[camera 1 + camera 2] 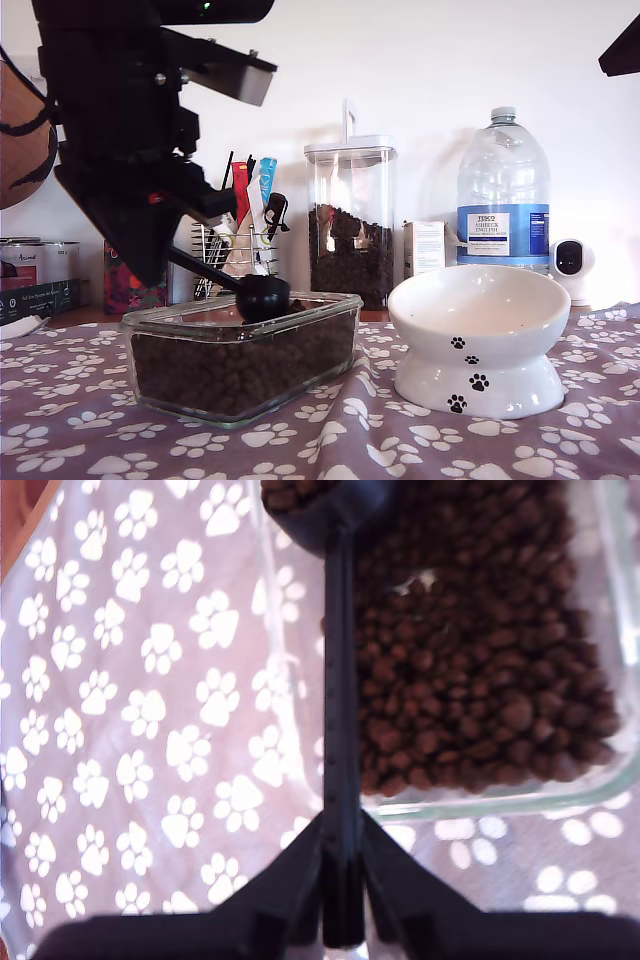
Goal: Measure one spoon of cat food and pour it into the food bowl
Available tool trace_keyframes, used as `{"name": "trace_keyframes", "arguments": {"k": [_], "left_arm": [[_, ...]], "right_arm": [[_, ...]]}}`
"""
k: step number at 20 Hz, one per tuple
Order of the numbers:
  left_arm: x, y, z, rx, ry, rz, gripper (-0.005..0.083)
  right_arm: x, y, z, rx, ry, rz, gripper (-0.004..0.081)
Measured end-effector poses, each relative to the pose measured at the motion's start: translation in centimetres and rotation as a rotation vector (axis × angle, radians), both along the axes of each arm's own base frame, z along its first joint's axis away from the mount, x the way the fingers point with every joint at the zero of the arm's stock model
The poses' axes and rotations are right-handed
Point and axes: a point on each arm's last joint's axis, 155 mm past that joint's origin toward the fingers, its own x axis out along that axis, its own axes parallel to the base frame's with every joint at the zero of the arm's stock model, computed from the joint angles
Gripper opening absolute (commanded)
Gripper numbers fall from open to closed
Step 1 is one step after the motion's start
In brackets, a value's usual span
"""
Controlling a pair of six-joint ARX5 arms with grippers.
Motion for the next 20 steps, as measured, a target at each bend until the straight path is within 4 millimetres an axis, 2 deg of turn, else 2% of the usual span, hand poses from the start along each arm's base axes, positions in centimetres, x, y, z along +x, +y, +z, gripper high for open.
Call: {"name": "trace_keyframes", "arguments": {"k": [3, 11, 20], "left_arm": [[-0.3, -0.8, 0.2, 0.003, -0.018, -0.029, -0.0021], [-0.3, -0.7, 0.4, 0.01, -0.024, -0.03, -0.0021], [-0.2, -0.9, 2.9, -0.062, -0.079, -0.031, -0.0021]], "right_arm": [[0.0, 0.0, 0.0, 0.0, 0.0, 0.0, -0.001], [0.0, 0.0, -0.1, -0.001, 0.006, 0.0, -0.001], [0.0, 0.0, -0.1, -0.001, 0.006, 0.0, -0.001]]}}
